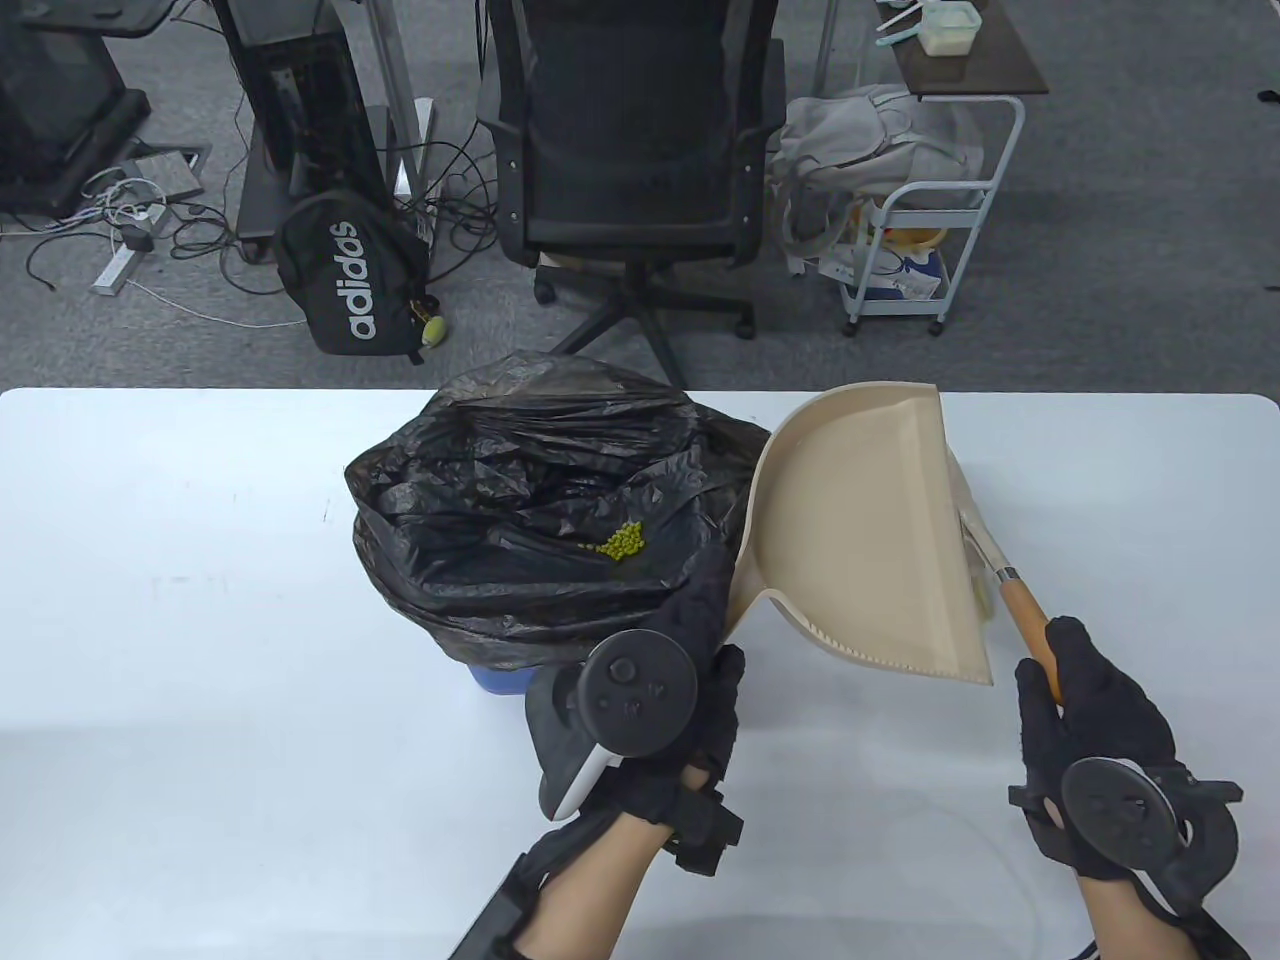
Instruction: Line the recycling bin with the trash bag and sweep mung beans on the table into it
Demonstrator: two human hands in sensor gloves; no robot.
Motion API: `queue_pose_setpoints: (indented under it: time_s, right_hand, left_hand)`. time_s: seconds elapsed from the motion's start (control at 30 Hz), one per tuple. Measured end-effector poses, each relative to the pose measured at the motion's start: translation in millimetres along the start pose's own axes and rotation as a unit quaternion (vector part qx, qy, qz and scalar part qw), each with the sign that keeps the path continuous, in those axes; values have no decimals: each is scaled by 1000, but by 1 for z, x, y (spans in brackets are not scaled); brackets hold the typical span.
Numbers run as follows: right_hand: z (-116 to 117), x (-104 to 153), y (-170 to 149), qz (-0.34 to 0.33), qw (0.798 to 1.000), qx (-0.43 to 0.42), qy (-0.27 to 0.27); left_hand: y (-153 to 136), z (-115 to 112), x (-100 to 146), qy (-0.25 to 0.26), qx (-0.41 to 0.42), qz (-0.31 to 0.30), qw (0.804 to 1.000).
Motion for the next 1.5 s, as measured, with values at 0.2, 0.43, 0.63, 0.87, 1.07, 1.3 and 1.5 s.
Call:
queue_pose_setpoints:
  time_s: [0.2, 0.43, 0.63, 0.87, 1.07, 1.3, 1.5]
  right_hand:
    - [0, 0, 0, -1, 1000, 0, 0]
    - [0, 0, 1, -2, 1000, 1, 0]
    - [1, 1, 2, -7, 1000, 4, 1]
    - [3, 4, 9, -19, 1000, 12, 1]
    - [6, 5, 14, -30, 999, 12, 8]
    - [13, 10, 24, -47, 998, 28, 13]
    - [16, 15, 38, -74, 996, 48, 5]
  left_hand:
    - [-17, -24, 1, -14, 1, 5, 1000]
    - [-40, -54, 3, -32, 4, 12, 999]
    - [-62, -75, 4, -43, -8, 18, 999]
    - [-93, -95, -3, -53, -2, 34, 998]
    - [-106, -102, -7, -66, 9, 38, 997]
    - [-113, -104, -8, -65, 18, 40, 997]
    - [-114, -102, -8, -63, 26, 36, 997]
Point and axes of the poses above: the tracker on the back of each hand, its own y axis roughly to the thumb side, its own x axis roughly from the fingertips to the wrist, z = x × y, the point moved 5 cm from there along -x, roughly from the wrist to the fingertips, and after that the axes turned 8 degrees about z, right-handed, at the moved point
